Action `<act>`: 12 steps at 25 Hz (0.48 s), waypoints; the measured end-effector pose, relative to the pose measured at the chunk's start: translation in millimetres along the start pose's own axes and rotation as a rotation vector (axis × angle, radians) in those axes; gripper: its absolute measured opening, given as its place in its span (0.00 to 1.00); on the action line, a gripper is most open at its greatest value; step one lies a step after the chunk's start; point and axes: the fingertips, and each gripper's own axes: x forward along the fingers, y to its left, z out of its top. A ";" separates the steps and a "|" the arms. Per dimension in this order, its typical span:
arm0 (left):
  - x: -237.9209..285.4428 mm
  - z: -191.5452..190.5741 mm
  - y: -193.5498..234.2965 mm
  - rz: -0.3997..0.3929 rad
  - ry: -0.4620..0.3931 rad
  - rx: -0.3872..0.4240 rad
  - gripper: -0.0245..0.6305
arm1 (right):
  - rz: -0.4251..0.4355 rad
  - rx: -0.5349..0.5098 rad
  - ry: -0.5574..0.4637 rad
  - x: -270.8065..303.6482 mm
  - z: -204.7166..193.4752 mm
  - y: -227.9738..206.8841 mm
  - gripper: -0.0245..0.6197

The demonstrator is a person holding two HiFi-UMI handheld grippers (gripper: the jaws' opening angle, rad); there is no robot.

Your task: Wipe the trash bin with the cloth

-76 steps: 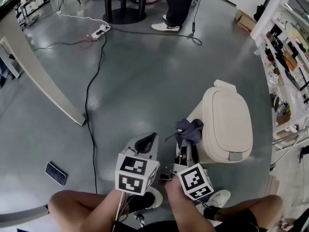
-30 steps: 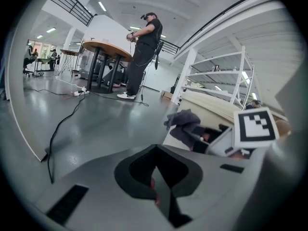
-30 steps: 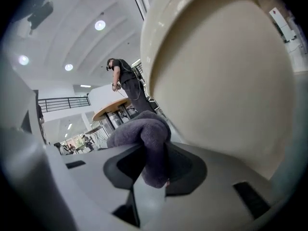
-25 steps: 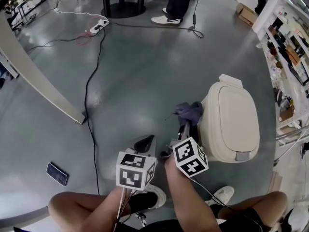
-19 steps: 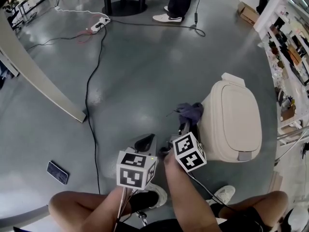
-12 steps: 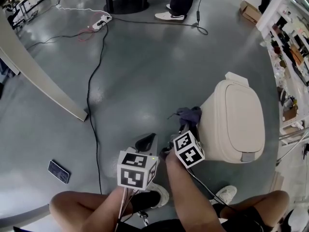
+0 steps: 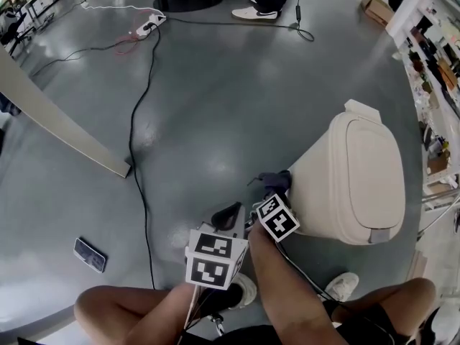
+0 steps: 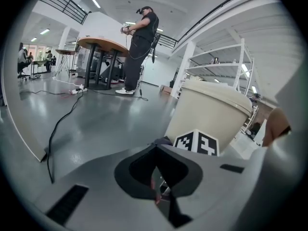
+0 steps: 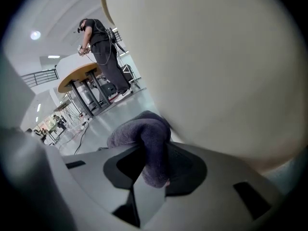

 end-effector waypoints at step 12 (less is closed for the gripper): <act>11.3 12.7 11.9 0.031 -0.017 -0.032 0.04 | 0.180 -0.161 0.034 -26.3 -15.8 21.2 0.21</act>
